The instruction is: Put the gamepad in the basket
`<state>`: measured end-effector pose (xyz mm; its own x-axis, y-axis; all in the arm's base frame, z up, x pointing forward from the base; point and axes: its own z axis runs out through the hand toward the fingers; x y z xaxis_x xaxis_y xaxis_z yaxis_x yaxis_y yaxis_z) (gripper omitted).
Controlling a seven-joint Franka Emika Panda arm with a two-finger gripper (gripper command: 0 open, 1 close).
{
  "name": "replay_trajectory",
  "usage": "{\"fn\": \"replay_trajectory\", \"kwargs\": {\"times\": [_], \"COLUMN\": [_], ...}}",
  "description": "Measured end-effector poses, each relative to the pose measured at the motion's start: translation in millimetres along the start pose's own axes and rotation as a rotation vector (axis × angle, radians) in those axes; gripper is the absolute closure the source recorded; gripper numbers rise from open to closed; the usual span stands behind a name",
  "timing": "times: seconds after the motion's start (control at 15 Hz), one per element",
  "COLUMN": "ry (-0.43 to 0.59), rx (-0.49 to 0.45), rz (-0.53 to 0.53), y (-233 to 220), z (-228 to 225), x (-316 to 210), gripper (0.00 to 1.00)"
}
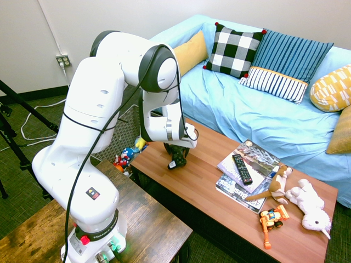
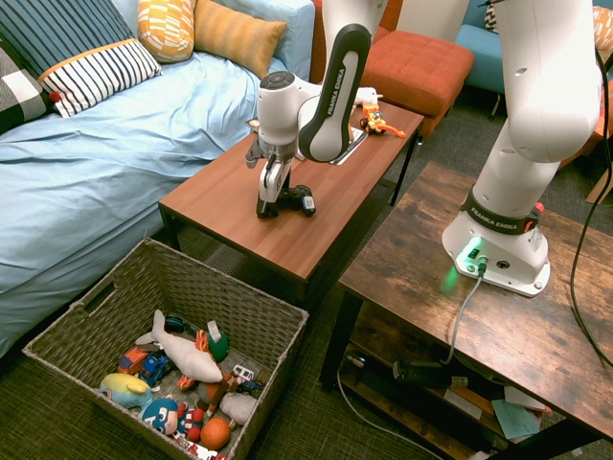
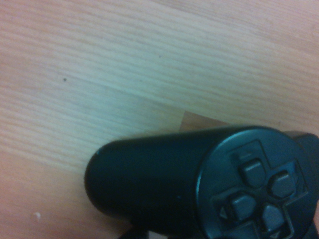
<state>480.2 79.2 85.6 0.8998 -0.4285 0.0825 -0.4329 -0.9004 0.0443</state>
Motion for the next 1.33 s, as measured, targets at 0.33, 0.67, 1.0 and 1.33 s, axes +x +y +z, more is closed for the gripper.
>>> {"fn": "replay_trajectory", "kwargs": {"times": [0.33,0.67,1.0,1.33], "ry": [-0.053,-0.082,-0.019,0.075], "rx": [0.018,0.011,0.025,0.008], "rz": [0.043,0.066,0.057,0.001], "y": [8.5,5.9,-21.2,-132.2], "z": [2.9,-6.0,-81.0,-172.1], "x": [9.9,18.9,25.6,-16.0], "gripper": [1.00,1.00,1.00,1.00]}}
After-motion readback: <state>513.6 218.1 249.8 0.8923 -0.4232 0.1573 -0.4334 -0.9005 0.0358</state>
